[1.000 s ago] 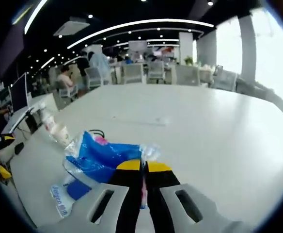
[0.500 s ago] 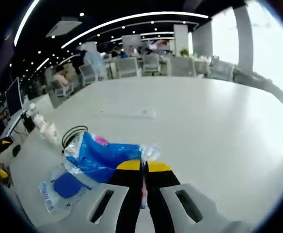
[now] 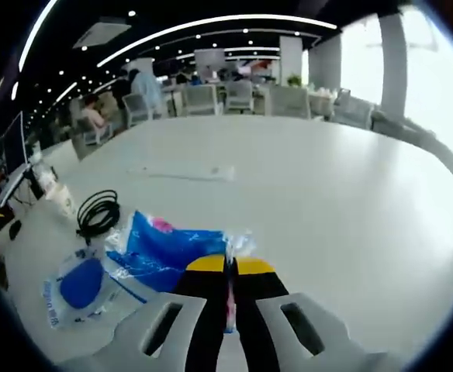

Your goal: Arrange the tabletop items into an orderly group along one side of the table until the central work area is clear of visible clutter.

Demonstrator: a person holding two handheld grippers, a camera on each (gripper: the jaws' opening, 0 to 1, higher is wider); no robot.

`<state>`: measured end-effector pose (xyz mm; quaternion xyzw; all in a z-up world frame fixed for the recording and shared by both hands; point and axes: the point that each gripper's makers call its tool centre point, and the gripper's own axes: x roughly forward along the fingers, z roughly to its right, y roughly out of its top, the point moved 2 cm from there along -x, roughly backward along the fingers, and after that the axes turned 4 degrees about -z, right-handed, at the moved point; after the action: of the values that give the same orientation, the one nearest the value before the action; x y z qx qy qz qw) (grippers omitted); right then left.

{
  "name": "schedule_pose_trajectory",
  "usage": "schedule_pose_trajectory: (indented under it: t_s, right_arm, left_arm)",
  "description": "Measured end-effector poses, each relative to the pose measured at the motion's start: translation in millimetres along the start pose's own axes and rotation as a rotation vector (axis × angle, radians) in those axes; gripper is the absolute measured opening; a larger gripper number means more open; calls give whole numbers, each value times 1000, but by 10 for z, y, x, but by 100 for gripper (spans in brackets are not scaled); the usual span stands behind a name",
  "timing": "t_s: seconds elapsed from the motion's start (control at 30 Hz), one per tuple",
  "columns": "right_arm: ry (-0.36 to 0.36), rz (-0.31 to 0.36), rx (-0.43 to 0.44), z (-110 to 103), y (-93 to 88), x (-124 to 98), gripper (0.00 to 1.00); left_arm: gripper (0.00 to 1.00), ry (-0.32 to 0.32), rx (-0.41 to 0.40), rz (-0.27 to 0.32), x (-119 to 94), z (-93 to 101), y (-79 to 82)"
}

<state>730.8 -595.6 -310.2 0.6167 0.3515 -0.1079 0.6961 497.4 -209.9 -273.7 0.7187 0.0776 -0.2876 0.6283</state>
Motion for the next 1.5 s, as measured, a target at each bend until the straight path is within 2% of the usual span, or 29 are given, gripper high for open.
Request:
schedule_pose_trajectory:
  t_s: [0.23, 0.33, 0.47, 0.63, 0.7, 0.8, 1.23, 1.4, 1.5]
  right_arm:
    - [-10, -22, 1, 98, -43, 134, 1]
    - [-25, -25, -7, 151, -58, 190, 1]
    - [-45, -3, -10, 242, -31, 255, 2]
    - [-61, 27, -85, 294, 38, 296, 2]
    - [-65, 15, -83, 312, -1, 327, 2]
    - [-77, 4, -127, 345, -52, 360, 2]
    - [-86, -16, -133, 428, -179, 436, 3]
    - [-95, -26, -137, 441, -204, 448, 9]
    - [-106, -21, -113, 454, -197, 438, 12]
  left_arm:
    - [99, 4, 5, -22, 9, -5, -42]
    - [98, 18, 7, -7, -18, -19, -26]
    - [98, 28, 4, -22, -19, -50, -57]
    - [98, 35, -1, -31, -10, -79, -83]
    - [98, 39, 3, -40, 0, -87, -98]
    - [98, 44, 8, -46, -4, -104, -114]
    - [97, 43, 3, -63, -1, -117, -149]
    - [97, 41, 0, -66, 3, -121, -155]
    - [97, 40, 1, -68, 7, -120, -156]
